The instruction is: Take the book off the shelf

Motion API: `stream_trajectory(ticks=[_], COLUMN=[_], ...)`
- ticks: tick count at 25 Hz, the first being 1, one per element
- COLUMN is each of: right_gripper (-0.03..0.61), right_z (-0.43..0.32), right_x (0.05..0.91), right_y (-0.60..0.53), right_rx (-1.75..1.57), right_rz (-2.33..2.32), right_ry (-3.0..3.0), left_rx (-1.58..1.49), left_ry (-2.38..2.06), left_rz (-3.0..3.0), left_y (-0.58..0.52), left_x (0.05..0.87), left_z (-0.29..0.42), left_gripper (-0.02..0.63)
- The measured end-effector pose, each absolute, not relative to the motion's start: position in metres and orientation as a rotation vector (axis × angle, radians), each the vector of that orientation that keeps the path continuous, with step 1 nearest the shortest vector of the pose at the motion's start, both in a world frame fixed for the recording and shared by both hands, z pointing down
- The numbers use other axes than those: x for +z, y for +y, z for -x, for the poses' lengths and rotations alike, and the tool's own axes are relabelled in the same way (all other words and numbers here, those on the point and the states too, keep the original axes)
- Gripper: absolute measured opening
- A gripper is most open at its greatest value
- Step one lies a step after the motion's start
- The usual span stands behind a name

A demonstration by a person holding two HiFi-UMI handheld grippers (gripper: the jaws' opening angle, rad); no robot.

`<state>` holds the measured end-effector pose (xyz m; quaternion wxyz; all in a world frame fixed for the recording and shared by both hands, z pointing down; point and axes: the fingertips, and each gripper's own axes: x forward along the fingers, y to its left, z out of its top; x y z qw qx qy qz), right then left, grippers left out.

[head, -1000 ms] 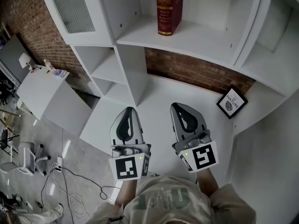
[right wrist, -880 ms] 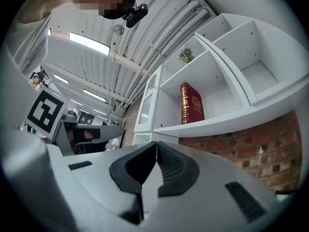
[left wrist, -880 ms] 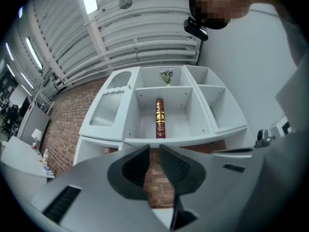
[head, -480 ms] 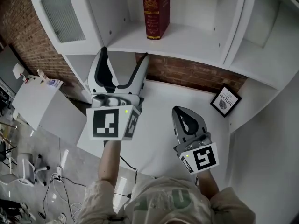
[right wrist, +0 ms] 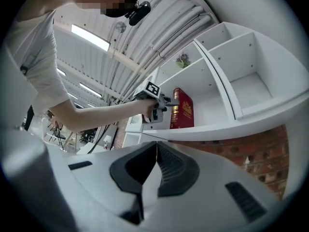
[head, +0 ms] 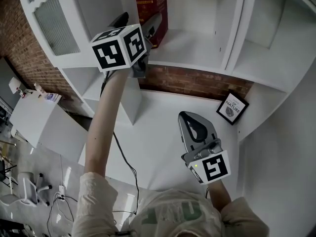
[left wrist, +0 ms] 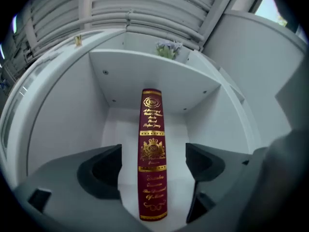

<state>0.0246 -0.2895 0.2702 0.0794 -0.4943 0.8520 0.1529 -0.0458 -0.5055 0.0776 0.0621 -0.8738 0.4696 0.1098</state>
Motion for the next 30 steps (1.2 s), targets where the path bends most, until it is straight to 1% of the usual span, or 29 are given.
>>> stream_trajectory(ticks=[5,12,17,23,24,25,26,30], right_gripper=[0.015,0.015,0.015,0.015,0.015,0.015,0.015,0.015], right_z=[-0.047,-0.087,-0.09,-0.091,-0.092,-0.093,-0.092,-0.085], right_x=[0.277,0.299,0.313,0.311,0.312,0.314,0.317,0.324], right_y=[-0.291,-0.303,-0.308,-0.313,-0.313,-0.313,-0.313,-0.31], right_rx=[0.443,0.266,0.179,0.182,0.174,0.161,0.147,0.125], right_rz=[1.586,1.752,1.787,1.8,1.802,1.805,1.807,1.804], right_ry=[2.515,2.431,2.413,2.406,2.403,2.402,2.404,2.431], left_rx=[0.204,0.176,0.12,0.053,0.048,0.043,0.036,0.031], left_ry=[1.44,1.453,1.475,1.548,1.558,1.566,1.574,1.606], left_rz=[2.692,2.744,2.732,2.688,2.68,2.675,2.669,2.638], left_y=[-0.544,-0.572,-0.579,-0.587,-0.587,-0.587,-0.586,-0.585], left_x=[0.08,0.077,0.081,0.087,0.087,0.088,0.088,0.088], left_z=[0.034,0.025,0.02,0.018,0.017,0.016,0.014,0.014], left_gripper=[0.4,0.4,0.399,0.391,0.382,0.347,0.282,0.268])
